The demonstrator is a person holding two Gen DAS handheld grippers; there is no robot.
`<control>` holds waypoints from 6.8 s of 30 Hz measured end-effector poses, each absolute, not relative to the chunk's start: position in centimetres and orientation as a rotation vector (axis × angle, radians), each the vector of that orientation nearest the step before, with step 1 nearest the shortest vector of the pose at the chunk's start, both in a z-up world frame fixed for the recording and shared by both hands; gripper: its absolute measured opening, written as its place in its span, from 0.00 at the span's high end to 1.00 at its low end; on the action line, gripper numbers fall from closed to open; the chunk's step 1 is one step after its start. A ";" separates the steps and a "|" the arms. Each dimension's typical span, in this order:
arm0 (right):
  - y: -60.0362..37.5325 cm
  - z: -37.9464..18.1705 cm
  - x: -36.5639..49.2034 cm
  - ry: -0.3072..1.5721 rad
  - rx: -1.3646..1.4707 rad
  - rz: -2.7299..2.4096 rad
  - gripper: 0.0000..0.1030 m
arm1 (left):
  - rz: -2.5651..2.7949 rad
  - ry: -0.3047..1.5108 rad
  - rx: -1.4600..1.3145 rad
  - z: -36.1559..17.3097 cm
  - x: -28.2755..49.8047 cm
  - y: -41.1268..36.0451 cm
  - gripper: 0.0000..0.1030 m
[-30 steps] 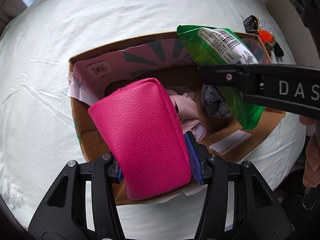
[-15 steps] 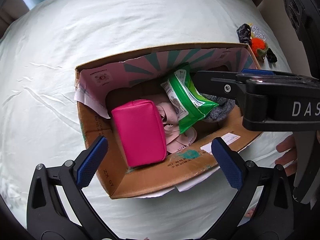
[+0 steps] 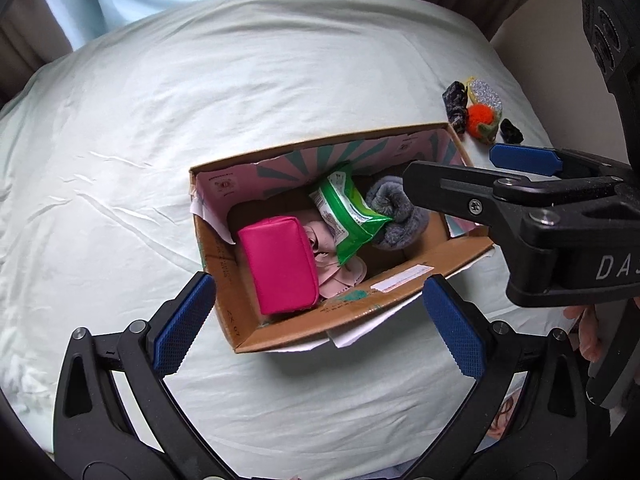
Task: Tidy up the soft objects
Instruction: 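Move both tools back toward the scrunchies and pompom on the bed, then grasp the orange pompom with the left tool while the right tool grasps the black scrunchie, then carry the orange pompom and black scrunchie over the cardboard box with both tools, then open both tools to drop the pompom and scrunchie into the box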
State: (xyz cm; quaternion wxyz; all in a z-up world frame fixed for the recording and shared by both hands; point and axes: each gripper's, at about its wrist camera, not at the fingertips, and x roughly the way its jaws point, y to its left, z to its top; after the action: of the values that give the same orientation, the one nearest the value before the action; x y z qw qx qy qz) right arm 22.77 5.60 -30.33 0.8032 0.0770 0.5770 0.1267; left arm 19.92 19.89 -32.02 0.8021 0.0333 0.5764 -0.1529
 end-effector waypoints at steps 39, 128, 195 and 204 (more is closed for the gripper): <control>-21.4 -11.6 3.2 0.622 0.084 -0.045 0.00 | -0.123 0.694 0.007 -12.6 8.0 -1.7 0.00; -26.2 -17.6 19.0 0.694 0.012 0.134 0.74 | -0.107 0.783 -0.286 -18.8 23.8 -6.4 0.65; -0.2 -36.0 28.1 1.355 0.295 0.092 0.00 | -0.225 1.449 -0.008 -38.6 27.2 18.1 0.00; 0.0 -28.5 24.0 1.194 0.203 0.100 0.00 | -0.180 1.283 -0.042 -30.4 23.2 19.6 0.00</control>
State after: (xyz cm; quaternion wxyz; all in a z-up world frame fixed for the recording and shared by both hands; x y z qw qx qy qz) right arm 24.03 -0.04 -28.50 0.8211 0.0955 0.5607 0.0470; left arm 23.24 19.59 -30.42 0.7973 -0.0197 0.5974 -0.0841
